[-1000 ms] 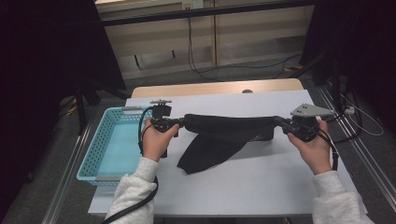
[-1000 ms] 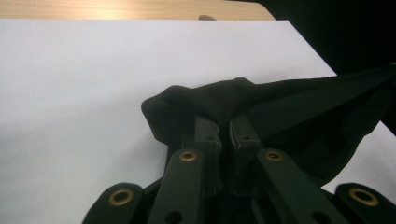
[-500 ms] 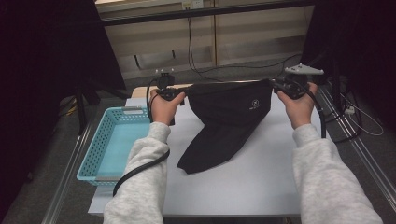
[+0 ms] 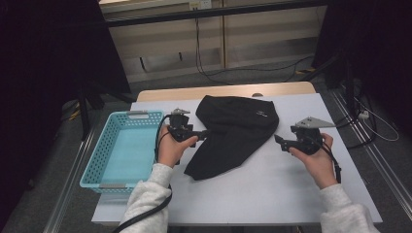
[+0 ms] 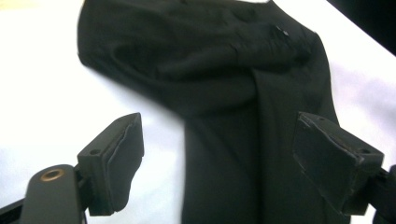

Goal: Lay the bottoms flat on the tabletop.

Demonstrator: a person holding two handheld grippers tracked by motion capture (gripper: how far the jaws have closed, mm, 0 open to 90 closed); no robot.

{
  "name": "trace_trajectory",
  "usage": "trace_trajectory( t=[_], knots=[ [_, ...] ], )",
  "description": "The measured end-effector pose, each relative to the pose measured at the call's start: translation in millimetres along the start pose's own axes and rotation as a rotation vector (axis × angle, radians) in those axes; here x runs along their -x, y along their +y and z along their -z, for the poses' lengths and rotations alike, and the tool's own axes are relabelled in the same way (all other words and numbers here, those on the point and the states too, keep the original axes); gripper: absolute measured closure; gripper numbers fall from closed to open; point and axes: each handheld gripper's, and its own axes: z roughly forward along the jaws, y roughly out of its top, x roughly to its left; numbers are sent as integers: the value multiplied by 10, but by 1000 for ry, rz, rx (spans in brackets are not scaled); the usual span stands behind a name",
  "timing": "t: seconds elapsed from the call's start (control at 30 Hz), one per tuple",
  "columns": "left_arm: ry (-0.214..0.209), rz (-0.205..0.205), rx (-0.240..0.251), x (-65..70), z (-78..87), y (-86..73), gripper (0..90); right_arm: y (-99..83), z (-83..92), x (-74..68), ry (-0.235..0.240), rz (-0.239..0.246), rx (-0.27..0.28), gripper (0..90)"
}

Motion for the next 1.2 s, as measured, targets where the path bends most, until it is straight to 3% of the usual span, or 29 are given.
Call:
trace_trajectory(
  t=[0.1, 0.13, 0.17, 0.2, 0.43, 0.63, 0.7, 0.73, 1.2],
  knots=[
    [-8, -24, 1, 47, 22, -91, 164, -91, 20, -69, 9, -9, 7, 269],
    [-1, -45, 3, 88, 56, -163, 164, -160, 29, -165, 23, 2, 11, 266],
    [-1, -45, 3, 88, 56, -163, 164, -160, 29, -165, 23, 2, 11, 266],
    [1, -50, 11, 113, 71, -226, 164, -185, 38, -254, 57, 3, 7, 258],
    [-6, -76, 17, 143, 82, -413, 169, -236, 65, -433, 83, 46, 0, 225],
    [-1, -80, 29, 121, 109, -402, 165, -262, 41, -466, 100, 42, -5, 188],
    [1, -87, 24, 115, 115, -407, 162, -258, 17, -513, 97, 66, -21, 148],
    [1, -86, 26, 113, 125, -412, 162, -246, -15, -571, 106, 105, -35, 131],
    [-14, -78, 43, 116, 189, -383, 155, -206, -171, -823, 161, 150, -73, 143]
  ],
)
